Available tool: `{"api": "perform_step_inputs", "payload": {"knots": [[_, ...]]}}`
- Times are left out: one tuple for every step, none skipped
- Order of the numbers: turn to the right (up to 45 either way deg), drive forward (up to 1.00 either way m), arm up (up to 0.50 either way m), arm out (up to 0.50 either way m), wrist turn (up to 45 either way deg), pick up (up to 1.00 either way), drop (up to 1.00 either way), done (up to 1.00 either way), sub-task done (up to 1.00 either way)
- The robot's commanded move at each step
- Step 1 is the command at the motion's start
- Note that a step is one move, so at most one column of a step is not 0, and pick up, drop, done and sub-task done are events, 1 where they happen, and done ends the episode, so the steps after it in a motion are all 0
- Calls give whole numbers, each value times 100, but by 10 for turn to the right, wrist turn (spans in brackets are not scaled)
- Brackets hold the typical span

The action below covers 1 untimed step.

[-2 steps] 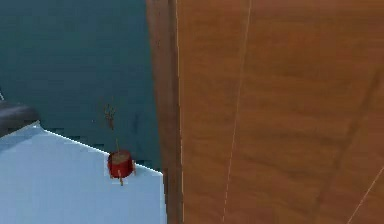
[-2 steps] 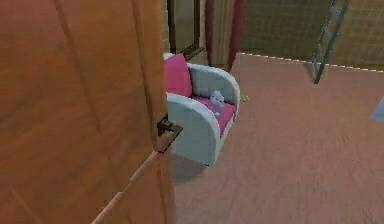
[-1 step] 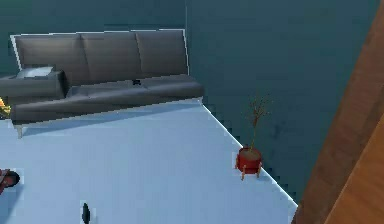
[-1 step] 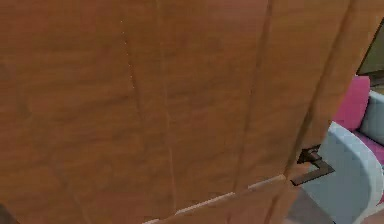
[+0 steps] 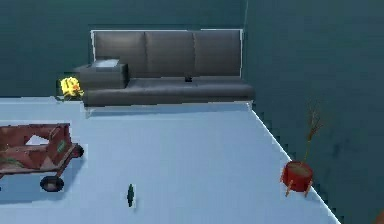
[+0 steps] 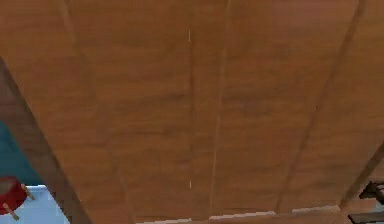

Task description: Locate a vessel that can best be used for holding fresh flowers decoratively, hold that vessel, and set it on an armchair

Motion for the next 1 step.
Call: {"api": "perform_step_inputs", "payload": {"knots": [[0,45,0,0,0,0,0,0,0]]}}
